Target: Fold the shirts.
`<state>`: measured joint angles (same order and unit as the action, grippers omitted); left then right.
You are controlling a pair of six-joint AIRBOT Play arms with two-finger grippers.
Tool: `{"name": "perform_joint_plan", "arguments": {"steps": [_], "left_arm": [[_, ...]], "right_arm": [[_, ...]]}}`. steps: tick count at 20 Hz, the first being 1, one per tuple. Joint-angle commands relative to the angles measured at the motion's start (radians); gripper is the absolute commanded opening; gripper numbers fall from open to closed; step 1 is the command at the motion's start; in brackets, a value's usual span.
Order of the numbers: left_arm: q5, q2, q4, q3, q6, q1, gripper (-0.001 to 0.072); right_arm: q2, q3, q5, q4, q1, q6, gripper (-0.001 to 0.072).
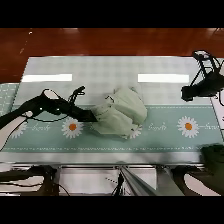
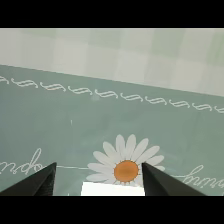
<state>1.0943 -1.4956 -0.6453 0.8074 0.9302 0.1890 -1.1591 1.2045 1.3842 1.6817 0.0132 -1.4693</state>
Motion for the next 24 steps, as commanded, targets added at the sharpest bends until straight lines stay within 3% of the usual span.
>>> {"name": "perform_joint_plan", "arguments": {"steps": [1, 3, 9, 11, 13, 18, 19, 24], "left_arm": [[-0.042, -0.039, 0.021, -0.001, -0.001, 0.024, 0.0176], [-0.04, -0.039, 0.022, -0.001, 0.016, 0.016, 0.0037], [-0.02, -0.034, 0.026, -0.001, 0.024, 0.0, 0.0034], [0.0, -0.018, 0.026, -0.001, 0.025, -0.003, 0.0034], [0.011, 0.011, 0.026, -0.001, 0.024, -0.003, 0.0034], [0.018, 0.059, 0.026, -0.001, 0.024, -0.003, 0.0034], [0.018, 0.061, 0.026, -0.001, 0.024, -0.003, 0.0034], [0.018, 0.062, 0.026, -0.001, 0.024, -0.003, 0.0034]], "right_arm": [[-0.002, 0.0, 0.006, 0.003, 0.0, 0.001, 0.0608], [-0.002, 0.0, 0.006, 0.003, 0.0, 0.004, 0.0599], [-0.002, 0.0, 0.008, 0.003, 0.0, 0.005, 0.0598], [-0.002, -0.005, -0.009, 0.003, 0.0, 0.008, 0.0535], [-0.002, -0.041, -0.068, -0.047, -0.024, 0.029, 0.0529], [-0.042, -0.275, -0.192, -0.752, -0.208, 0.185, 0.056], [-0.061, -0.32, -0.193, -0.815, -0.211, 0.211, 0.0615], [-0.166, -0.51, -0.255, -1.112, -0.117, 0.409, 0.0617]]}}
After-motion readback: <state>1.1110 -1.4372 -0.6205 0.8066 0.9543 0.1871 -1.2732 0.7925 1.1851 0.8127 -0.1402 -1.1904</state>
